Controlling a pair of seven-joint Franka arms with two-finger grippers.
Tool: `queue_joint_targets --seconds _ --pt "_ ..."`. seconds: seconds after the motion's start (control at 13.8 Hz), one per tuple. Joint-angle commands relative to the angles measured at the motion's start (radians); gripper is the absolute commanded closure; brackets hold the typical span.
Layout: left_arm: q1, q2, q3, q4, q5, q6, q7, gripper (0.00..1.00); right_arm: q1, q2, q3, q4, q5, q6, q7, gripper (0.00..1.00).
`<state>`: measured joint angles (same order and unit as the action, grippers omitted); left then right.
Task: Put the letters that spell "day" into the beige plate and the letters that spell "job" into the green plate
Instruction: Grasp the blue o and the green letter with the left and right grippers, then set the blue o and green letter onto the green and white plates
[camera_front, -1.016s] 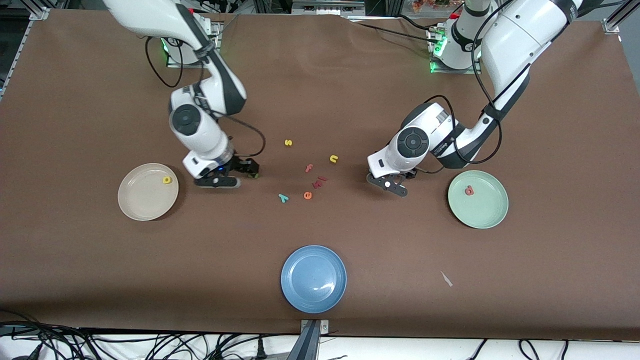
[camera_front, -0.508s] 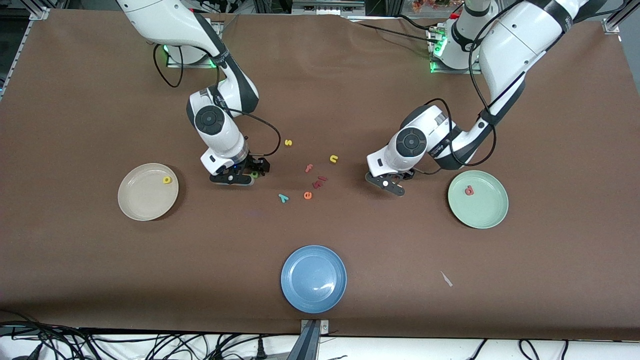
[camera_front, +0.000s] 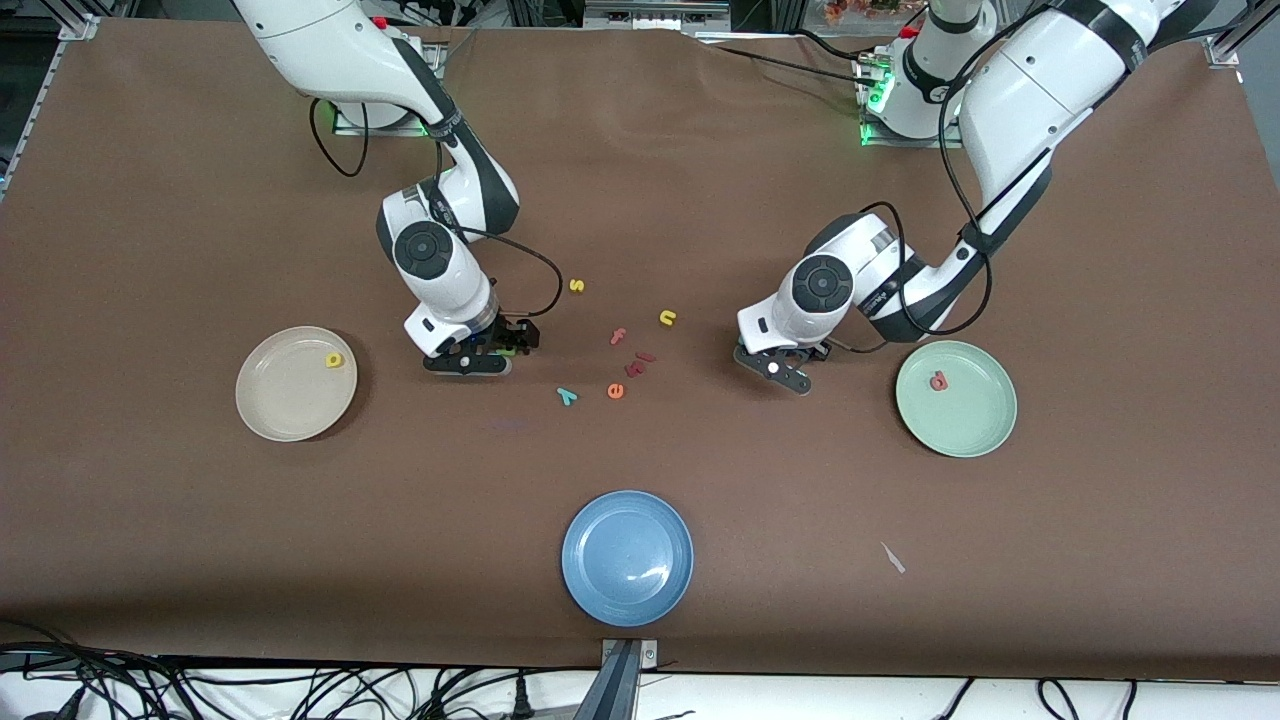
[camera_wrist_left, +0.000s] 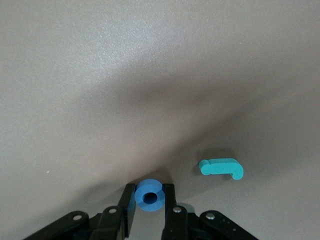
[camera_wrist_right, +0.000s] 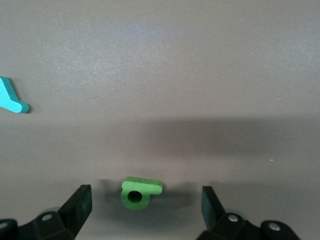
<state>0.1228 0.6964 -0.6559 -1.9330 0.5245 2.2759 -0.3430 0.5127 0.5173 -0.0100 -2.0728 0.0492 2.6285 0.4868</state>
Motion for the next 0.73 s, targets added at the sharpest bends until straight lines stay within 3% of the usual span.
queue_joint_targets --seconds 0.0,0.29,0.65 --pt "0.018 -0.032 -0.007 0.006 0.028 -0.009 -0.002 1.0 0.0 0.016 0.002 0.016 -0.015 0.01 -0.019 0.09" --pt "0.044 -0.093 -0.01 0.057 0.026 -0.151 0.059 1.0 0.001 0.023 0.004 0.017 -0.015 0.01 -0.019 0.19" --pt "0.256 -0.112 -0.011 0.063 0.011 -0.165 0.428 1.0 0.003 0.027 0.005 0.023 -0.015 0.01 -0.024 0.42"
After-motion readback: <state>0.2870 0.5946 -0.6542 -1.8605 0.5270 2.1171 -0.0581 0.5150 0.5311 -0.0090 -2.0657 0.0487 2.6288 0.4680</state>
